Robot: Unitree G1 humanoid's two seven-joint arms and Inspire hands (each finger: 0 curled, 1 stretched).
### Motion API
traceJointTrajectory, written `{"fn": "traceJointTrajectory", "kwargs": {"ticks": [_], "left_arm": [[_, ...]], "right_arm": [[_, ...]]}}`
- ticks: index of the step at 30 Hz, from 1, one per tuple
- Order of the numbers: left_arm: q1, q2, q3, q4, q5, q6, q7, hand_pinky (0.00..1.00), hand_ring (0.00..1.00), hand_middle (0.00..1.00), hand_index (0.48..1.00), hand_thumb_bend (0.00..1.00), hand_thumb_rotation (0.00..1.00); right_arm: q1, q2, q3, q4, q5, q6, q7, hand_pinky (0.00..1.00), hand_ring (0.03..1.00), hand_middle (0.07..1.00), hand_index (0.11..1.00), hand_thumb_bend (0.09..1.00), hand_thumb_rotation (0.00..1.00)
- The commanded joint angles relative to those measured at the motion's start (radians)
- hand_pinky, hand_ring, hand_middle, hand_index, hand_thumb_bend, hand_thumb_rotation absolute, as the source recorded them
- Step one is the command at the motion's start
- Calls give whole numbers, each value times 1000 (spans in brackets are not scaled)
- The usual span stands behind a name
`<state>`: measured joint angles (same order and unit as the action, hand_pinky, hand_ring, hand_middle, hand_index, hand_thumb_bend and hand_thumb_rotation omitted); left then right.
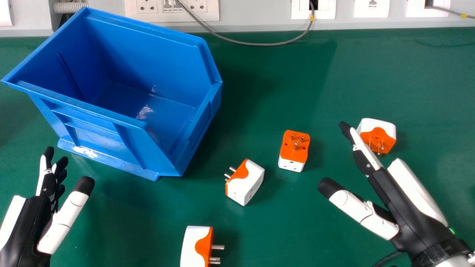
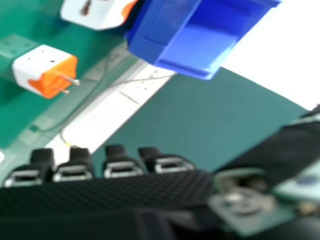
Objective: Pick all objects and put in blue box
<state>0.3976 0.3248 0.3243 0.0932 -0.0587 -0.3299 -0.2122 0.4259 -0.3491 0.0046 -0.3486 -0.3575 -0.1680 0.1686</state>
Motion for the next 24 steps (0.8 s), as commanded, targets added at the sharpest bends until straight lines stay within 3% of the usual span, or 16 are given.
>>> {"fn": "traceJointTrajectory", "kwargs": {"ticks": [1,6,15,24], "left_arm": [[-4,4,4,-24,1,0,8,1000,1000,1000,1000,865,856],[-10,4,0,-25,12,5,16,1000,1000,1000,1000,871,856],[-22,0,-1,-18,-3,4,6,1000,1000,1000,1000,868,854],[-40,1,-7,0,5,-1,8,1000,1000,1000,1000,873,852]], "right_arm": [[-19,-8,-17,4,-8,-30,-26,976,1000,1000,1000,462,980],[-50,-21,-29,34,-30,-55,-53,988,1000,1000,1000,463,973],[-84,-17,-43,60,-80,-80,-119,999,1000,1000,1000,459,943],[-175,-36,-61,110,-102,-62,-131,1000,1000,1000,1000,462,925]]}}
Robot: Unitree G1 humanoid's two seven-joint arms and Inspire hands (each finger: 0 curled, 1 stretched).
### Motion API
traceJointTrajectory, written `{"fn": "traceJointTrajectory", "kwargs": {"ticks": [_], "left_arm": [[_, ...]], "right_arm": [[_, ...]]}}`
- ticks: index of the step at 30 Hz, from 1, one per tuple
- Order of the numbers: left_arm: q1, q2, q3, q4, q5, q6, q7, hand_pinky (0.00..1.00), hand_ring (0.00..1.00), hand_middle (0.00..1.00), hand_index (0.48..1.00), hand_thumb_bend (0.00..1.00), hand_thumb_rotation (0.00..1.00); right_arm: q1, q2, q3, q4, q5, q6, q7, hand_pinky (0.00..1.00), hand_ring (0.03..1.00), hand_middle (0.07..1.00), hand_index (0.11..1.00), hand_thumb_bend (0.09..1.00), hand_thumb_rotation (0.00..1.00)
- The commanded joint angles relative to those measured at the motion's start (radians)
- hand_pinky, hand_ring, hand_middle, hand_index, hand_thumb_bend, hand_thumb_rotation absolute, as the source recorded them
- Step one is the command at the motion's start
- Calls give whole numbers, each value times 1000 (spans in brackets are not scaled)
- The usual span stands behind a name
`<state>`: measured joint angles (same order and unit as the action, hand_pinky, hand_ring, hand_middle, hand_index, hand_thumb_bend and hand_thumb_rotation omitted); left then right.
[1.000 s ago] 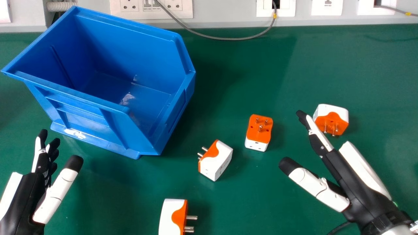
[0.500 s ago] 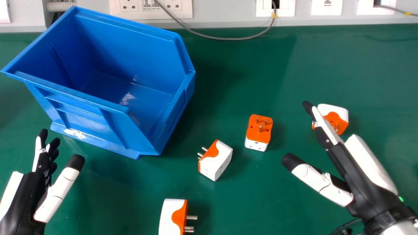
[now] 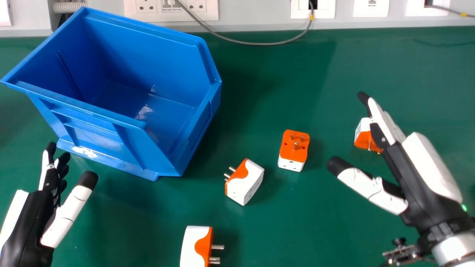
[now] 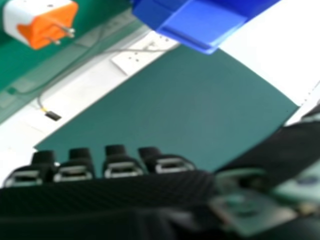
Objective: Pick all objects and put in blue box
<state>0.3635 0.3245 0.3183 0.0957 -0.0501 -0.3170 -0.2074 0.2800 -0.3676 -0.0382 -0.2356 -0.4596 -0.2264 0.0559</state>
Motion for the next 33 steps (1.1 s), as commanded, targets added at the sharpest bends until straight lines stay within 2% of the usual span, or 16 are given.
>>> {"fn": "traceJointTrajectory", "kwargs": {"ticks": [1,5,10,15,18,22,26,30,33], "left_arm": [[-7,0,-1,-3,-2,-15,4,1000,1000,1000,1000,873,852],[-5,-3,-3,-14,2,-10,9,1000,1000,1000,1000,879,852],[-10,-3,-5,-5,-2,-8,7,999,1000,1000,1000,882,851],[-11,-3,-12,-14,4,-3,10,997,1000,1000,1000,887,850],[-17,-1,-13,-7,-1,-3,8,996,1000,1000,1000,891,848],[-17,-8,-16,-21,-13,8,6,997,1000,1000,1000,893,843],[-23,-10,-18,-15,-12,5,5,998,1000,1000,1000,894,838],[-21,-9,-16,-21,-16,7,2,998,1000,1000,1000,888,834],[-23,-9,-17,-20,-10,9,7,997,1000,1000,1000,889,831]], "right_arm": [[-43,-20,-21,8,-5,-4,-21,1000,1000,1000,1000,461,921],[-81,-34,-27,48,-37,-15,-47,1000,1000,1000,1000,461,914],[-91,-39,-25,75,-50,-19,-74,1000,1000,1000,1000,461,909],[-100,-39,-28,81,-52,7,-72,1000,1000,1000,1000,466,907],[-114,-45,-31,95,-48,16,-67,1000,1000,1000,1000,471,907],[-141,-65,-32,120,-52,31,-59,1000,1000,1000,1000,471,904],[-176,-92,-29,146,-60,50,-49,1000,1000,1000,1000,470,900],[-231,-132,-13,193,-86,80,-32,1000,1000,1000,1000,471,889],[-274,-164,6,231,-112,104,-8,1000,1000,1000,1000,472,875]]}}
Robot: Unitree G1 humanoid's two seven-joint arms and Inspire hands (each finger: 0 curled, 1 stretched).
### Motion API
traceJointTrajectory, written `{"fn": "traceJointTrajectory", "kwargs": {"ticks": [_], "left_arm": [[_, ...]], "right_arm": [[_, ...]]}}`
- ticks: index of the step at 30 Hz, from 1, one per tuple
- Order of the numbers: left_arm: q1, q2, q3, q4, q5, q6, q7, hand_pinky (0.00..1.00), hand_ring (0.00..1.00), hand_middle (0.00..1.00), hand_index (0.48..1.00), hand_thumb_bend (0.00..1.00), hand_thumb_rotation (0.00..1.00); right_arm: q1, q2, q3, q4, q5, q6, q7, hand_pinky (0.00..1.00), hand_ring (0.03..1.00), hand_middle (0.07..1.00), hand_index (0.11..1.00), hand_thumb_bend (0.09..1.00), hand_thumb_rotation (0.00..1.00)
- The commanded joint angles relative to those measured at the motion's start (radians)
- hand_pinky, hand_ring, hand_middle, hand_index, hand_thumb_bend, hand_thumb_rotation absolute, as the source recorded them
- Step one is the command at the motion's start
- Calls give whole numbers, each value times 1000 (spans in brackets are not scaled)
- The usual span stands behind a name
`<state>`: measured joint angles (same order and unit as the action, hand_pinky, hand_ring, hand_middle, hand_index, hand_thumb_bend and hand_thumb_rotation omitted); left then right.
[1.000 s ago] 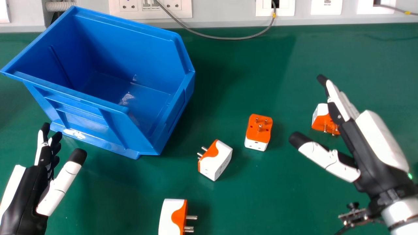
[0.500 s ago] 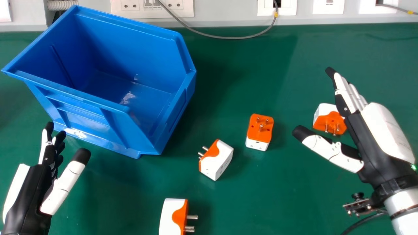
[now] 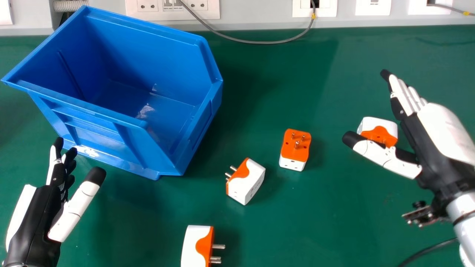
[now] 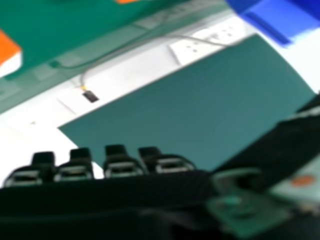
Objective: Pick all objects and put in blue box
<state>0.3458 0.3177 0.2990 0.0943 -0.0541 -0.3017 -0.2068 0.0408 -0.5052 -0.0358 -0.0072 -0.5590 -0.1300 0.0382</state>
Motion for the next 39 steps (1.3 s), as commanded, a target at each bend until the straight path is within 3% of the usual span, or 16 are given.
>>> {"fn": "traceJointTrajectory", "kwargs": {"ticks": [1,4,8,12,17,26,29,32,39], "left_arm": [[-7,-2,3,-16,-6,-7,7,997,1000,1000,1000,891,830],[-11,-3,3,-6,-4,-8,11,996,1000,1000,1000,894,829],[-8,-5,3,-16,-4,-5,12,994,1000,1000,1000,897,821],[-13,-2,1,-13,5,-1,18,994,1000,1000,1000,899,817],[-10,-4,2,-19,-6,8,14,994,1000,1000,1000,901,814],[-5,-5,4,-38,-7,31,17,993,1000,1000,1000,905,805],[-4,-4,4,-36,-4,28,16,992,1000,1000,1000,908,804],[-2,-4,7,-34,-9,27,13,992,1000,1000,1000,909,804],[-8,0,10,-14,-10,22,12,992,1000,1000,1000,910,805]], "right_arm": [[-49,-38,11,15,-21,15,19,1000,1000,1000,1000,472,871],[-90,-69,33,57,-40,32,51,1000,1000,1000,1000,465,858],[-153,-107,59,125,-47,47,95,1000,1000,1000,1000,455,842],[-214,-140,88,182,-53,65,137,1000,1000,1000,1000,449,826],[-269,-168,119,230,-70,83,168,1000,1000,1000,1000,442,806],[-337,-210,173,292,-117,110,211,1000,1000,1000,1000,449,790],[-356,-221,190,320,-130,106,215,1000,1000,1000,1000,454,778],[-374,-238,211,345,-144,93,214,1000,1000,1000,1000,463,769],[-415,-274,251,394,-162,58,234,1000,1000,1000,1000,505,753]]}}
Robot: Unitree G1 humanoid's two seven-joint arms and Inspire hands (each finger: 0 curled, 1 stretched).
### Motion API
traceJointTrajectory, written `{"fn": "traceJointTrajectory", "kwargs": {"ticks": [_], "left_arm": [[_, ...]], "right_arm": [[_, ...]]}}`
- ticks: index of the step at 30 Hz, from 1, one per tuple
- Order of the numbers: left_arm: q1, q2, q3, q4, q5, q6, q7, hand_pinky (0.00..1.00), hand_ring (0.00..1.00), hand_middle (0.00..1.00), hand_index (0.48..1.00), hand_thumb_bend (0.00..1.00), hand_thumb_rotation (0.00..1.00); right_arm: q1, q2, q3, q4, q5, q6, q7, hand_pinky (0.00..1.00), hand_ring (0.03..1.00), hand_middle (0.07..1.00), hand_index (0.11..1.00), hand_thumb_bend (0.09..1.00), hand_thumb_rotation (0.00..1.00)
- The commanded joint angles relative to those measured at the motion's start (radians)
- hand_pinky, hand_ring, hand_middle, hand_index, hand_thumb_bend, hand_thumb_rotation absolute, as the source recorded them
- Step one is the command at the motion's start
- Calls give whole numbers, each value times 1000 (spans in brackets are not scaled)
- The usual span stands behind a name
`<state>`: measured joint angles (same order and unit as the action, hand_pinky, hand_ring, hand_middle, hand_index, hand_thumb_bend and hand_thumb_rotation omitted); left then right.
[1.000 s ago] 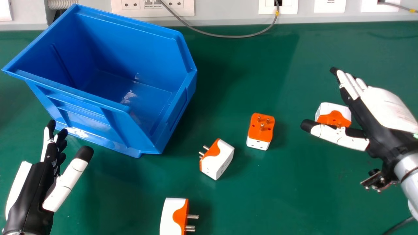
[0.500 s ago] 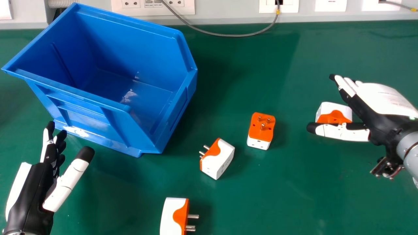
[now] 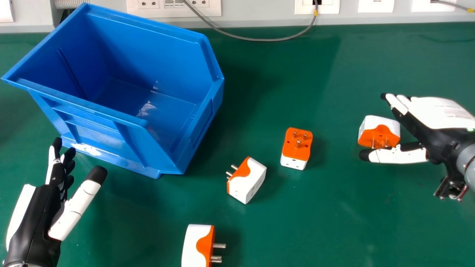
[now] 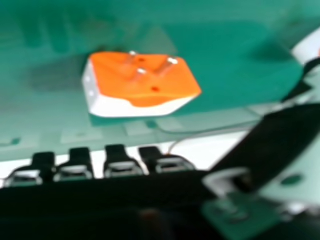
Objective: Pick all objects and put in blue box
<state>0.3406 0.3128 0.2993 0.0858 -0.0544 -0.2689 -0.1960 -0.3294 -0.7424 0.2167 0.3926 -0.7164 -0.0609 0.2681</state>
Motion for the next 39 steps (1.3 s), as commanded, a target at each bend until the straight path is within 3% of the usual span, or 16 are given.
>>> {"fn": "traceJointTrajectory", "kwargs": {"ticks": [1,3,8,13,18,24,28,34,39], "left_arm": [[-1,6,10,-8,-8,-11,1,992,1000,1000,1000,910,805],[4,6,10,-17,-6,-11,2,992,1000,1000,1000,910,806],[1,9,14,-6,-11,-18,-3,993,1000,1000,1000,906,806],[2,13,14,-3,-2,-23,1,994,1000,1000,1000,899,805],[2,15,14,-1,-3,-28,-2,994,1000,1000,1000,896,805],[6,18,16,-7,-8,-19,-4,995,1000,1000,1000,896,806],[15,17,15,-26,-5,-16,-1,996,1000,1000,1000,902,808],[10,19,17,-8,-1,-26,2,996,1000,1000,1000,908,811],[22,19,18,-24,1,-24,3,996,1000,1000,1000,906,811]], "right_arm": [[-50,-40,3,-2,-8,-14,8,1000,1000,1000,1000,505,753],[-63,-45,14,14,-13,-20,10,1000,1000,1000,1000,534,739],[-102,-54,48,48,-36,-26,31,1000,1000,1000,1000,595,709],[-164,-46,82,115,-54,-29,43,1000,1000,1000,1000,643,679],[-222,-23,110,179,-56,-23,39,993,1000,1000,1000,659,655],[-274,2,136,233,-47,-24,43,993,1000,1000,1000,673,642],[-313,24,153,285,-46,-27,38,994,1000,1000,1000,676,625],[-368,48,175,371,-40,-47,26,988,1000,1000,1000,678,598],[-385,60,182,417,-32,-68,20,978,1000,1000,1000,668,577]]}}
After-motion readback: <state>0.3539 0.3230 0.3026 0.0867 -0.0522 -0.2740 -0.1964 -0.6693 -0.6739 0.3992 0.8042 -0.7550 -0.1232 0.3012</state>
